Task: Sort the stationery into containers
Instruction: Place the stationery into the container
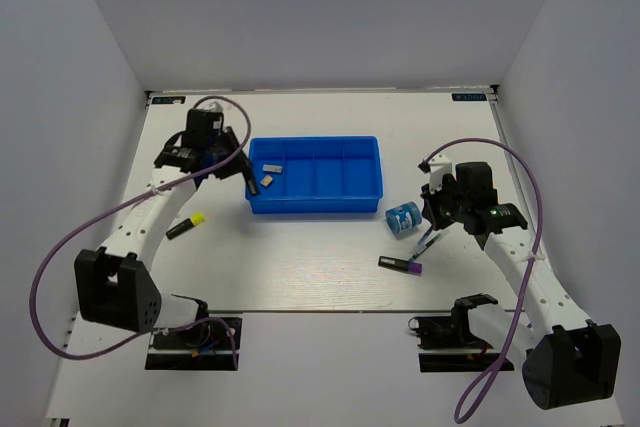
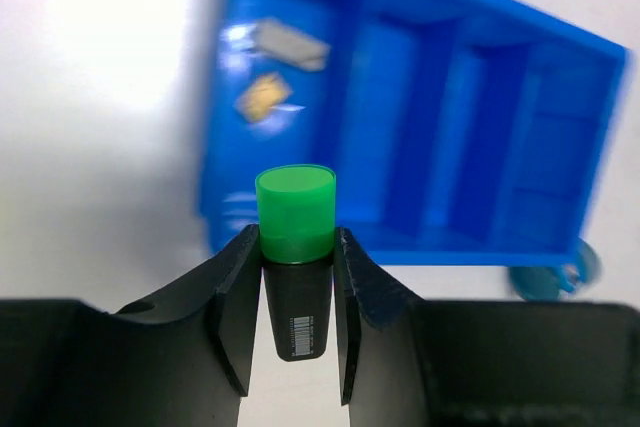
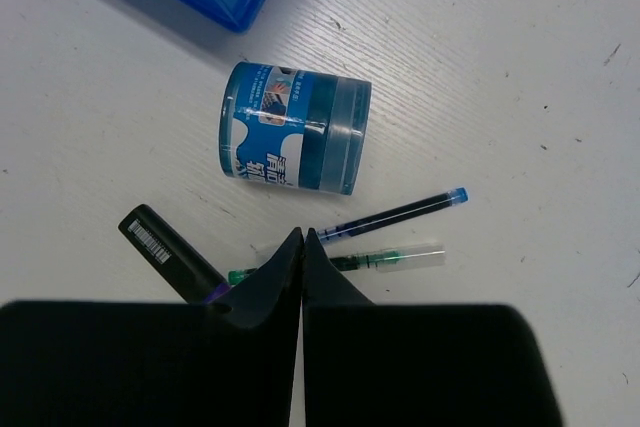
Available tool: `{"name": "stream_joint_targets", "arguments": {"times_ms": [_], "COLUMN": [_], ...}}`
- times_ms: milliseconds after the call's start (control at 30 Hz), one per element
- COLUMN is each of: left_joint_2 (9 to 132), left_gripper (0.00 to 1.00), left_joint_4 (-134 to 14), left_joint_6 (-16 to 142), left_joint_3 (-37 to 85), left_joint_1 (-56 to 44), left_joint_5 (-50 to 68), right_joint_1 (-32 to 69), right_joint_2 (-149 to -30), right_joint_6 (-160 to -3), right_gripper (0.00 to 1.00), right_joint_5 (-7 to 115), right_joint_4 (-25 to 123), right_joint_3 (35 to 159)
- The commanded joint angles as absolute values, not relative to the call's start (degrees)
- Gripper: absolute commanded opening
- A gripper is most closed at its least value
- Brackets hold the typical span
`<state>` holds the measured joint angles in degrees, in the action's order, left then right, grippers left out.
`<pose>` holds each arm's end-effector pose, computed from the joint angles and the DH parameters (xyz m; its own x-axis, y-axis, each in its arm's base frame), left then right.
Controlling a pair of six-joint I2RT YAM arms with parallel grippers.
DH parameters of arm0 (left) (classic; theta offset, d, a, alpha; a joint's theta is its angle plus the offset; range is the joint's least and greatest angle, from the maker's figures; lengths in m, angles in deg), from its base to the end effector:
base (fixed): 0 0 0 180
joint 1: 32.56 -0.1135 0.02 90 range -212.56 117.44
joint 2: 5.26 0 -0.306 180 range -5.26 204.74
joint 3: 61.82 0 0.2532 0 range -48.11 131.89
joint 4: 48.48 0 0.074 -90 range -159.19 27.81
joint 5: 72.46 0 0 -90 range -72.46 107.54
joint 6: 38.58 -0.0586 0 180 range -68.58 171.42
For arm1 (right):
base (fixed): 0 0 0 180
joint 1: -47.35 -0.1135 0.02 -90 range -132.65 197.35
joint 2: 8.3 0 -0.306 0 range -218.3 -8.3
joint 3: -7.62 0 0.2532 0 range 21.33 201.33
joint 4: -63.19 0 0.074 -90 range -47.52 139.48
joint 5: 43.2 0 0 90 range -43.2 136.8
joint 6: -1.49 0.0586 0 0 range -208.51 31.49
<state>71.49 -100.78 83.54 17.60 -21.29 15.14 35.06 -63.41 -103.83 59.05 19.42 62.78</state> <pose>0.2826 -0.0588 0.3222 -0.7508 -0.3921 -0.5316 -0.2094 0.9046 -0.3714 0.1860 0.0532 0.2740 -0.5568 -0.3855 -0.7358 -0.5235 0.8506 -0.0495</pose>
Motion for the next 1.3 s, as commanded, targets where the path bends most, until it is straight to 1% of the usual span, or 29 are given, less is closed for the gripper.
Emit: {"name": "stream_joint_targets", "arguments": {"times_ms": [0, 100, 167, 200, 267, 300, 367, 400, 467, 500, 533, 600, 633, 667, 733, 767, 833, 867, 933, 1000, 1033, 1067, 1100, 1133, 1167, 1200, 1233, 1267], "left_joint_2": [76.38, 82.52, 86.57, 90.59, 93.25, 97.09, 99.06, 101.42, 102.75, 102.93, 102.76, 102.23, 101.45, 101.44, 100.74, 100.82, 100.39, 100.30, 98.72, 95.65, 92.94, 89.70, 88.18, 86.60, 81.80, 79.93, 76.08, 71.95], "left_gripper": [0.00, 0.00, 0.00, 0.00, 0.00, 0.00, 0.00, 0.06, 0.12, 0.17, 0.32, 0.37, 0.45, 0.50, 0.55, 0.59, 0.64, 0.67, 0.67, 0.46, 0.31, 0.08, 0.01, 0.00, 0.00, 0.04, 0.17, 0.37], "left_joint_4": [-94.02, -86.04, -85.13, -84.26, -84.60, -85.30, -87.05, -87.50, -88.38, -88.03, -87.94, -87.07, -87.15, -86.89, -87.24, -87.33, -88.11, -88.55, -89.52, -89.87, -90.22, -90.84, -91.63, -95.72, -97.33, -100.04, -102.86, -103.84], "left_joint_6": [82.80, 83.59, 82.98, 82.28, 80.27, 79.64, 76.41, 75.60, 72.80, 72.17, 71.29, 69.98, 69.79, 69.62, 68.74, 68.48, 67.95, 67.86, 67.77, 68.47, 69.95, 70.66, 71.45, 73.90, 74.62, 75.15, 77.15, 77.61], "left_joint_3": [20.88, 24.57, 28.41, 31.05, 36.59, 39.14, 41.26, 43.80, 44.26, 43.83, 43.39, 41.37, 41.10, 40.40, 40.31, 40.39, 41.44, 41.62, 41.89, 40.50, 38.31, 35.85, 34.87, 32.86, 29.97, 28.63, 23.22, 21.17], "left_joint_1": [-16.57, -12.44, -9.46, -8.74, -6.73, -6.02, -4.79, -4.00, -2.94, -2.68, -2.50, -2.06, -1.88, -1.88, -1.71, -1.71, -1.62, -1.53, -1.27, -1.27, -1.35, -1.27, -1.88, -2.75, -3.80, -4.51, -7.22, -8.20], "left_joint_5": [9.63, 12.69, 14.89, 17.16, 19.02, 21.12, 23.15, 24.73, 26.49, 27.46, 28.42, 29.92, 30.02, 29.93, 30.19, 30.28, 30.19, 30.28, 30.37, 30.19, 30.63, 30.63, 30.72, 30.55, 30.54, 30.37, 29.93, 29.67], "right_joint_1": [34.96, 34.96, 35.13, 34.96, 35.13, 34.96, 35.13, 34.96, 35.05, 34.35, 34.95, 35.13, 34.87, 35.04, 35.05, 34.96, 34.96, 34.96, 35.13, 35.13, 35.13, 35.13, 35.13, 35.13, 35.13, 35.13, 34.79, 34.78], "right_joint_2": [-62.88, -62.79, -62.70, -62.61, -62.53, -62.61, -62.53, -62.44, -62.44, -62.52, -62.35, -62.52, -62.53, -62.44, -63.13, -62.53, -62.53, -62.61, -62.53, -62.52, -62.53, -62.35, -62.35, -62.09, -62.26, -62.35, -62.70, -63.22], "right_joint_6": [-103.63, -103.63, -103.72, -103.63, -103.63, -103.72, -103.63, -103.72, -103.81, -103.72, -103.72, -103.81, -103.81, -103.81, -103.98, -103.90, -103.98, -103.98, -104.07, -103.98, -103.98, -103.98, -103.98, -103.98, -103.90, -103.90, -104.16, -104.25], "right_gripper": [0.00, 0.00, 0.00, 0.00, 0.00, 0.00, 0.00, 0.00, 0.00, 0.00, 0.00, 0.00, 0.01, 0.03, 0.08, 0.13, 0.22, 0.31, 0.40, 0.40, 0.36, 0.13, 0.02, 0.00, 0.00, 0.00, 0.07, 0.23], "right_joint_5": [59.63, 59.02, 58.67, 58.49, 58.31, 58.23, 57.87, 57.61, 57.70, 57.52, 57.52, 57.61, 57.61, 57.78, 58.13, 58.14, 58.22, 58.31, 58.40, 58.58, 58.75, 58.84, 58.93, 58.67, 58.14, 57.96, 57.79, 58.66], "right_joint_4": [19.86, 20.30, 20.30, 20.30, 20.39, 20.39, 20.56, 20.56, 20.56, 20.74, 20.74, 20.83, 20.74, 20.65, 20.74, 20.48, 20.48, 20.48, 20.39, 20.21, 20.13, 20.04, 20.30, 20.21, 20.56, 21.26, 21.53, 21.53], "right_joint_3": [63.69, 63.51, 63.25, 63.42, 63.25, 63.16, 63.16, 63.07, 63.16, 63.16, 63.16, 63.07, 63.16, 63.07, 63.16, 63.07, 63.34, 63.25, 63.34, 63.25, 63.25, 63.16, 63.16, 63.07, 62.90, 62.81, 62.81, 63.16]}}
